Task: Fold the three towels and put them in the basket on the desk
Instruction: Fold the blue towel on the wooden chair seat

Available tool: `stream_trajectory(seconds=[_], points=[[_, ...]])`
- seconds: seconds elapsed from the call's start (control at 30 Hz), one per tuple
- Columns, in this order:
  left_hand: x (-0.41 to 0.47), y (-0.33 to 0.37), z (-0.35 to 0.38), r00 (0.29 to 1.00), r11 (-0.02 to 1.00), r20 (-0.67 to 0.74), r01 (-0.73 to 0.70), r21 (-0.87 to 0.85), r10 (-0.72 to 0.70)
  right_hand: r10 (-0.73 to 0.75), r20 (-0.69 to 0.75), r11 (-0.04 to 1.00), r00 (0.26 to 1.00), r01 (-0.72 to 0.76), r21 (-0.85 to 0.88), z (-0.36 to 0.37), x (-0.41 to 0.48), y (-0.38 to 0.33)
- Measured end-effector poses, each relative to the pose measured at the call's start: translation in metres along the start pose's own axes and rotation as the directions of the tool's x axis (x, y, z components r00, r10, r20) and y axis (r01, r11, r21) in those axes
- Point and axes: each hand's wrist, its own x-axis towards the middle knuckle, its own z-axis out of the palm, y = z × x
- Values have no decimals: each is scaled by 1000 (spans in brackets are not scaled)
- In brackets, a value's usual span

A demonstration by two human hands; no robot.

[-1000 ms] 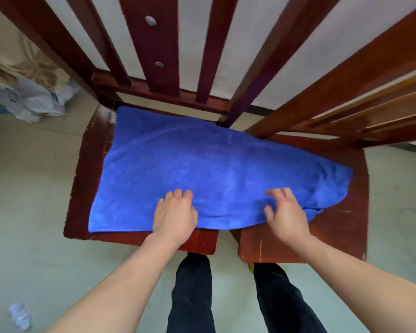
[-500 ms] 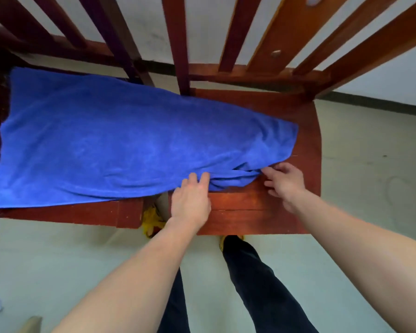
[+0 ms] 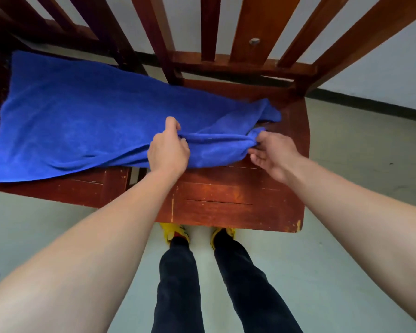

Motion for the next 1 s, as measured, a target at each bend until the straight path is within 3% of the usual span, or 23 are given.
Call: stream_trajectory(seconds=[0.1, 0.2, 0.33, 0.47, 0.6, 0.67, 0.73, 0.87, 1.0], points=[[-22, -15, 19, 973, 980, 167, -178, 93, 161, 135, 125, 978, 983, -153, 141, -15, 6, 28], [-35, -26, 32, 950, 938, 252, -246, 242, 184, 180, 152, 984, 972, -181, -9, -13, 18, 40], [-38, -30, 30, 968, 976, 234, -131, 177, 87, 52, 43, 986, 998, -44, -162, -2, 20, 29], [-48, -27, 16, 964, 953, 213, -207, 222, 160, -168, -12, 927, 986, 154, -341, -22, -5, 33], [-80, -30, 17, 919, 897, 265, -359, 260, 291, -6, -32, 845, 999, -12, -535, -59, -21, 80], [-95, -33, 20, 874, 864, 412, -398, 308, 256, 46, -69, 775, 997, -79, -627, -72, -21, 99], [-100, -35, 22, 843, 849, 502, -401, 344, 195, -67, -127, 778, 990, -28, -628, -77, -1, 100], [-83, -24, 30, 894, 876, 363, -378, 299, 262, -312, -220, 808, 924, 135, -574, -65, 57, 52], [-66, 0, 45, 854, 840, 459, -423, 339, 245, -378, -150, 705, 913, 179, -687, -30, 65, -8]])
